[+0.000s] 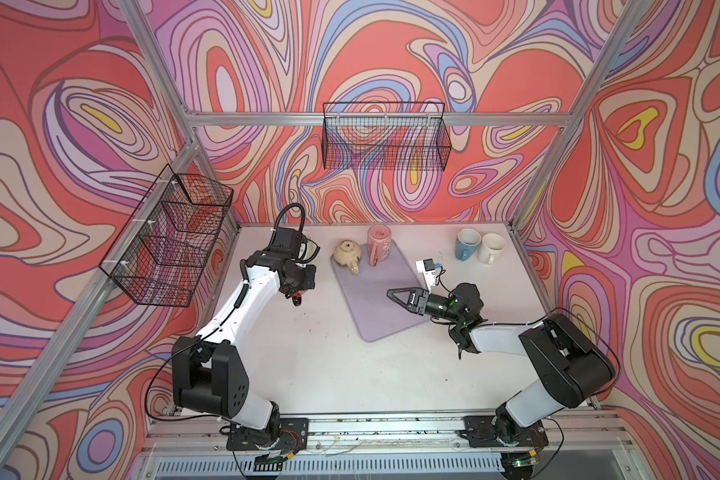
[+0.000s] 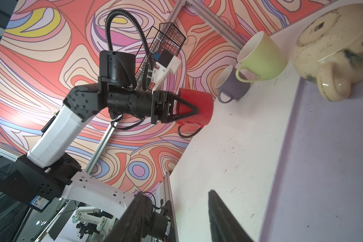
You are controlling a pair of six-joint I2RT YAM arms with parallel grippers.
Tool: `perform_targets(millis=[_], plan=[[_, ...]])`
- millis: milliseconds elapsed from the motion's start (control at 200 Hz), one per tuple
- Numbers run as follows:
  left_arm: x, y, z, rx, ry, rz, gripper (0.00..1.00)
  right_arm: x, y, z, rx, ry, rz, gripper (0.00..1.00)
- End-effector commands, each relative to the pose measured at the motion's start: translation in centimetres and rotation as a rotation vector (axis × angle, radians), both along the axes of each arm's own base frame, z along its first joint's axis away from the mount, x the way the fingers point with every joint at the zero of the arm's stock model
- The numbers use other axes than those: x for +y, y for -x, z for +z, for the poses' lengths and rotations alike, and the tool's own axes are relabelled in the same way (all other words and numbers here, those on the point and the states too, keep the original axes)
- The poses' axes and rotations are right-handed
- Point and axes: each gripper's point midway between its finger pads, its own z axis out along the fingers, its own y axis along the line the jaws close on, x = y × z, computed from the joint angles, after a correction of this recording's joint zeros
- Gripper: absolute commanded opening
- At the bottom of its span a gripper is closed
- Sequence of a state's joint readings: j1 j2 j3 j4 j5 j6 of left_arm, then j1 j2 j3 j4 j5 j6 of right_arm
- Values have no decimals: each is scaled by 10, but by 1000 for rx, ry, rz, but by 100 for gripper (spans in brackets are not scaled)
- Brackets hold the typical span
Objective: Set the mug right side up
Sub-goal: 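Carry the red mug with the left gripper while the right gripper withdraws, then lower the red mug upright beside the green mug with the left gripper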
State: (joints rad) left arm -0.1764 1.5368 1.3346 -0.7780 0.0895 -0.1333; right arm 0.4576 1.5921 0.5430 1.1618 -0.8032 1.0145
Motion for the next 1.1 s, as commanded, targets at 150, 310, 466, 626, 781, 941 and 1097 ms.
perform_targets(millis=[150,310,466,626,781,941,1097], plan=[[15,-27,-5,36,-111,-21,0,-6,4,10,-40,-17,-22,50],[12,-36,-13,63,-96,-22,0,-8,6,10,-45,8,-27,50],[12,-43,-21,83,-100,-20,0,-13,11,7,-46,54,-51,50],[14,-56,-34,114,-108,-10,0,-18,17,8,-47,85,-67,50],[11,-63,-46,139,-94,-10,0,-24,21,8,-47,106,-93,49],[16,-68,-55,159,-116,-3,0,-26,24,9,-51,126,-97,49],[22,-73,-60,166,-113,13,0,-27,25,8,-48,136,-93,49]])
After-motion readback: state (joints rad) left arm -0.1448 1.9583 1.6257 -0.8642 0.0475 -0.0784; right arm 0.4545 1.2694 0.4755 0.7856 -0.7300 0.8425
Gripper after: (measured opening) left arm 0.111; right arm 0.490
